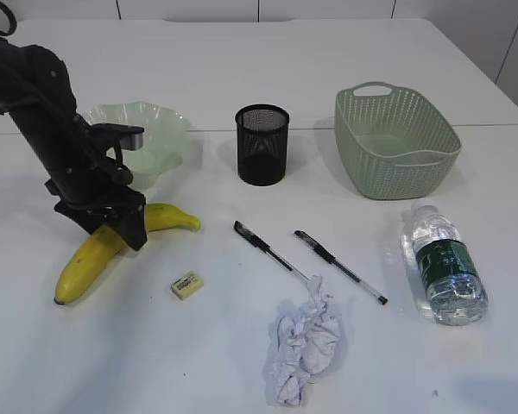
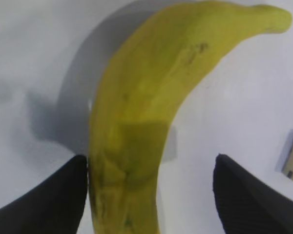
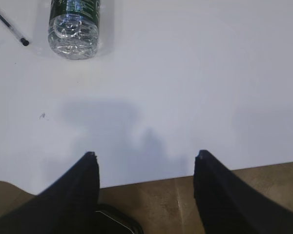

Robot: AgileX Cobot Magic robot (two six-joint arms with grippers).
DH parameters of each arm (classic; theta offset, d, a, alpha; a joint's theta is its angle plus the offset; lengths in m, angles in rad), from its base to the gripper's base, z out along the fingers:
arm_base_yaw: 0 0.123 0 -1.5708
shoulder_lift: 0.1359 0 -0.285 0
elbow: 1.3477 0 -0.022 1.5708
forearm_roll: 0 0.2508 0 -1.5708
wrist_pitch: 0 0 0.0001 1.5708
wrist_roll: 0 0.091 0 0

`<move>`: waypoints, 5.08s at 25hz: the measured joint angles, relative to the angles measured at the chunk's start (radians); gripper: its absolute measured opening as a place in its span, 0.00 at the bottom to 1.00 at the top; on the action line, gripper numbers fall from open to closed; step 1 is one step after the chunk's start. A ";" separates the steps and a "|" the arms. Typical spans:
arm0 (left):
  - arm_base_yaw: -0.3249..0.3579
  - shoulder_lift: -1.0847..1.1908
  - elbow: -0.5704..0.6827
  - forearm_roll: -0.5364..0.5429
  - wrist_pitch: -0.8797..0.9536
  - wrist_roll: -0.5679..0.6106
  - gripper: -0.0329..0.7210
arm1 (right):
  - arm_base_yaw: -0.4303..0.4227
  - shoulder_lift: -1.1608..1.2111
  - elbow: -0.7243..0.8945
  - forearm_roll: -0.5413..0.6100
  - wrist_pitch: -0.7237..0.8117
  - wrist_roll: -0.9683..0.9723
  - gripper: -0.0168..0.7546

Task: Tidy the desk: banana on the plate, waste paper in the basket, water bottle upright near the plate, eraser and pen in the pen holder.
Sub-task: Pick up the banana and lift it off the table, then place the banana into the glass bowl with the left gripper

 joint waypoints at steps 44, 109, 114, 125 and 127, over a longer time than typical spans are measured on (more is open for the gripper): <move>0.000 0.011 -0.324 -0.038 0.266 0.002 0.31 | 0.000 0.000 0.000 -0.008 0.000 0.007 0.63; 0.162 0.258 -0.547 -0.046 -0.183 0.002 0.31 | 0.000 0.000 0.000 -0.020 0.004 0.029 0.63; 0.162 0.265 -0.547 -0.058 -0.178 0.002 0.31 | 0.000 0.000 0.000 -0.020 0.004 0.029 0.63; 0.162 0.265 -0.547 -0.067 -0.180 0.002 0.38 | 0.000 0.000 0.000 -0.022 0.004 0.030 0.63; 0.162 0.265 -0.547 -0.070 -0.180 0.002 0.39 | 0.000 0.000 0.000 -0.022 0.004 0.030 0.63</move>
